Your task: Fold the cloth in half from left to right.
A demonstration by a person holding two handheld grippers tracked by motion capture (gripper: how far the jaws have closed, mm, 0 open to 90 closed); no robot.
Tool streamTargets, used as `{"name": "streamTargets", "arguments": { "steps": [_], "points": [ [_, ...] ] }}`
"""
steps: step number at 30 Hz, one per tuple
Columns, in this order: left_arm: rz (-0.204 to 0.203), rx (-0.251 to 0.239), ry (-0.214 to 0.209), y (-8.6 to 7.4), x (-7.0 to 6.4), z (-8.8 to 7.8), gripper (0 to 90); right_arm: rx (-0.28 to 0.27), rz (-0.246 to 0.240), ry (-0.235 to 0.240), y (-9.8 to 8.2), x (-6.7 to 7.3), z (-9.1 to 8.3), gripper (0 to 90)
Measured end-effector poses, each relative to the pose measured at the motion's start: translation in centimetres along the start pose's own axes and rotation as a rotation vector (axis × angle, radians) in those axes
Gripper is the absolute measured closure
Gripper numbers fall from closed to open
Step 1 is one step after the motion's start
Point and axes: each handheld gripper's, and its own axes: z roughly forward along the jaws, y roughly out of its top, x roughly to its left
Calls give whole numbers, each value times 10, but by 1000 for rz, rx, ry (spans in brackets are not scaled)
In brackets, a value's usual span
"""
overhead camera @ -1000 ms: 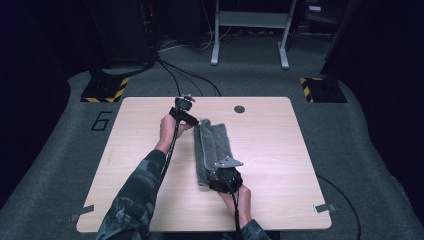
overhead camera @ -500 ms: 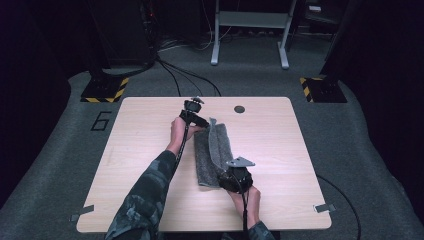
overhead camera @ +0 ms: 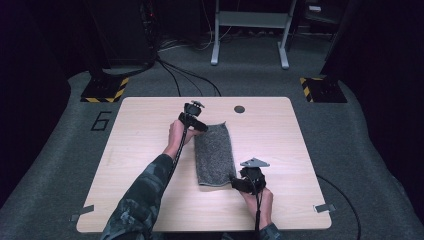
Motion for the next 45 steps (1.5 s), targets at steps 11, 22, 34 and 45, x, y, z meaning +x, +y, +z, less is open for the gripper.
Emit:
{"name": "streamTargets", "arguments": {
  "steps": [11,22,34,45],
  "points": [
    [10,38,44,-10,5,17,220,87,-27,-69,-1,-10,22,336],
    [-2,43,41,-14,12,30,209,101,-50,-39,-9,-2,19,332],
    [5,-52,-46,-31,6,-9,190,42,-35,-7,21,-16,15,270],
    [111,14,-93,-81,-24,-9,178,81,-74,-15,27,-19,30,251]
  ]
}}
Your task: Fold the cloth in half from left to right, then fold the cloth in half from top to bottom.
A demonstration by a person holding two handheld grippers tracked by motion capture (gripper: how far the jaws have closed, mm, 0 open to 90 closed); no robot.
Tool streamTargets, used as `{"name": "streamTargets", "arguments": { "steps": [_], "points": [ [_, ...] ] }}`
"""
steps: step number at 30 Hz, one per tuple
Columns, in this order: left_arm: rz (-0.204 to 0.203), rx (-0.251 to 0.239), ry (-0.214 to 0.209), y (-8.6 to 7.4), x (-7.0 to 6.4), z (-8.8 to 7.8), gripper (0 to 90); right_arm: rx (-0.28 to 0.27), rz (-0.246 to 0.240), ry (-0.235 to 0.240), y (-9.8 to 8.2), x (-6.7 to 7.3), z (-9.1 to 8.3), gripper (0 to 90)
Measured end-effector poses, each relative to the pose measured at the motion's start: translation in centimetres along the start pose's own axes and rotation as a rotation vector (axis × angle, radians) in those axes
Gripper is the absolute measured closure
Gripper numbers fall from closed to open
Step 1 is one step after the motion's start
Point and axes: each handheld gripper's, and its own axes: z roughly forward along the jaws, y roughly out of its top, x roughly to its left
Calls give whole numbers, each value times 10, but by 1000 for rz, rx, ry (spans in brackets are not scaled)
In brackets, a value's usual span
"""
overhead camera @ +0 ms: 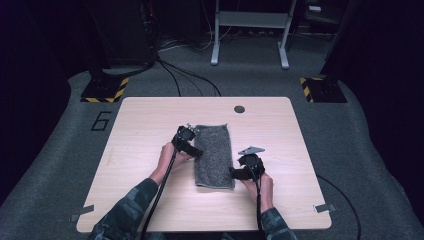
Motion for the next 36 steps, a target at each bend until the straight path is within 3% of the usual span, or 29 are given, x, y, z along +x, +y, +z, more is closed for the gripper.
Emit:
{"name": "streamTargets", "arguments": {
  "steps": [3,5,10,13,16,22,28,36],
  "points": [
    [-14,-8,-11,-4,2,1,176,6,-3,5,1,0,2,249],
    [-25,-33,-27,-6,2,-7,175,1,-1,7,0,-1,1,247],
    [-9,-71,-48,-15,-7,-21,171,-8,17,22,-2,-3,-5,246],
    [35,-29,-35,-24,-16,-16,170,-17,17,21,-2,-4,-6,246],
    [42,-14,-30,-27,-18,-14,169,-19,20,23,-3,-4,-7,245],
    [3,-79,-58,-36,-18,-27,154,-29,25,29,-8,-7,-10,244],
    [10,-98,-81,-43,-23,-35,152,-38,40,33,-11,-8,-13,244],
    [-28,-137,-104,-58,-24,-43,139,-36,33,46,-15,-9,-16,244]
  ]
}}
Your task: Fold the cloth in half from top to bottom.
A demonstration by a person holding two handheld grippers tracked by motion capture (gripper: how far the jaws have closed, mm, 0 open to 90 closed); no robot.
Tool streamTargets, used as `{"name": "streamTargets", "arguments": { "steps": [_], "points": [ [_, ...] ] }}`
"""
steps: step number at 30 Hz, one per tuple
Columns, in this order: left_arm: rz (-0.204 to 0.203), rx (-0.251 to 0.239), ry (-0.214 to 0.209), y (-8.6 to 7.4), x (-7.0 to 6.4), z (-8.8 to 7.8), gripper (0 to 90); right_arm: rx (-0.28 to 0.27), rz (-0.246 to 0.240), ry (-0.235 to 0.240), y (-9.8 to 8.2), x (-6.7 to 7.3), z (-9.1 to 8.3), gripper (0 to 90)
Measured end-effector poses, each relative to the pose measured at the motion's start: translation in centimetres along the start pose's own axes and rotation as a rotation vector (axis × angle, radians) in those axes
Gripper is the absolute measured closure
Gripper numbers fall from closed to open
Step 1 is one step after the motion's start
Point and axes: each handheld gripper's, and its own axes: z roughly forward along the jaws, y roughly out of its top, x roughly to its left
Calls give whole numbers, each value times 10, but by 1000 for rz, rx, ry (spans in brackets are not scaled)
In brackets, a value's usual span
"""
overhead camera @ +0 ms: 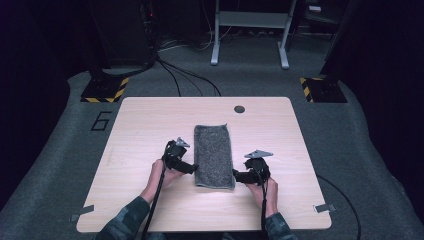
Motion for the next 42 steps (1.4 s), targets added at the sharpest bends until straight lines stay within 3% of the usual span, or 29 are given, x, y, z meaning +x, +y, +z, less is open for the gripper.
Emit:
{"name": "streamTargets", "arguments": {
  "steps": [6,12,20,24,26,28,30,33,37,38,42],
  "points": [
    [4,-20,-18,-10,-7,-8,134,-15,14,32,-3,3,-5,241],
    [-11,-50,-52,-24,-17,-8,137,-19,-11,58,-9,10,-10,242],
    [-23,-69,-64,-27,-19,-10,138,-18,-9,76,-11,8,-12,243],
    [-32,-75,-54,-14,-8,-8,140,-23,-27,74,-1,5,-9,245],
    [-63,-83,-61,-1,5,-3,138,-28,-34,78,12,-1,-4,245],
    [-65,-84,-53,3,8,-2,134,-33,-38,82,18,-3,0,245],
    [-96,-81,-64,13,18,4,131,-26,-31,85,27,-5,4,244],
    [-105,-74,-50,26,29,11,137,-23,-38,92,46,-11,19,242],
    [-114,-60,-18,41,40,20,150,-7,-42,91,57,-15,29,237],
    [-140,-62,-25,45,45,23,149,-4,-43,96,60,-16,33,238],
    [-168,-56,-14,58,56,32,155,7,-42,102,74,-23,46,237]
  ]
}}
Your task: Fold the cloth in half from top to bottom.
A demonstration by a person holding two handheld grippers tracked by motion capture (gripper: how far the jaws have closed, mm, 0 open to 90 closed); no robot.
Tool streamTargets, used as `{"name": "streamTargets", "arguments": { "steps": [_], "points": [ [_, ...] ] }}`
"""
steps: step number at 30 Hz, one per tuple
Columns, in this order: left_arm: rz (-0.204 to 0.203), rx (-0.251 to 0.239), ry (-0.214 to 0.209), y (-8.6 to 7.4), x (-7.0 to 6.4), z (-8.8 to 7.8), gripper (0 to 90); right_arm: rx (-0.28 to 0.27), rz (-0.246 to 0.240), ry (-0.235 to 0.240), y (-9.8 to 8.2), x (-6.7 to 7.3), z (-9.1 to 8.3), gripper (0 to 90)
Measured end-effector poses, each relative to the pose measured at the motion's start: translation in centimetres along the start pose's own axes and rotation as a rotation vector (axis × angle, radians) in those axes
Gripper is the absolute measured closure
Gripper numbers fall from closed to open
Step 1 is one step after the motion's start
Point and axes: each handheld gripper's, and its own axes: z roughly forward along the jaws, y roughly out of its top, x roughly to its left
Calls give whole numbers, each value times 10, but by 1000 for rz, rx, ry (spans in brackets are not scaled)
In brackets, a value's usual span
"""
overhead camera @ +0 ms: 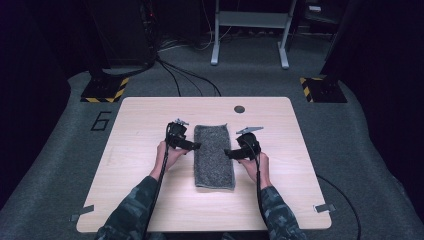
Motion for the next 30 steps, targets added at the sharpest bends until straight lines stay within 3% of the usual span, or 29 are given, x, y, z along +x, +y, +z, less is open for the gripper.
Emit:
{"name": "streamTargets", "arguments": {
  "steps": [5,13,21,27,30],
  "points": [
    [-29,21,21,15,10,13,155,17,16,6,14,-8,12,235],
    [-35,40,49,28,15,26,179,36,30,-9,33,-19,30,242],
    [-33,45,66,33,18,34,222,66,35,-48,49,-27,45,293],
    [-39,78,86,33,23,42,281,101,79,-80,57,-36,62,342],
    [-42,69,96,32,23,43,350,110,96,-90,59,-37,69,381]
  ]
}}
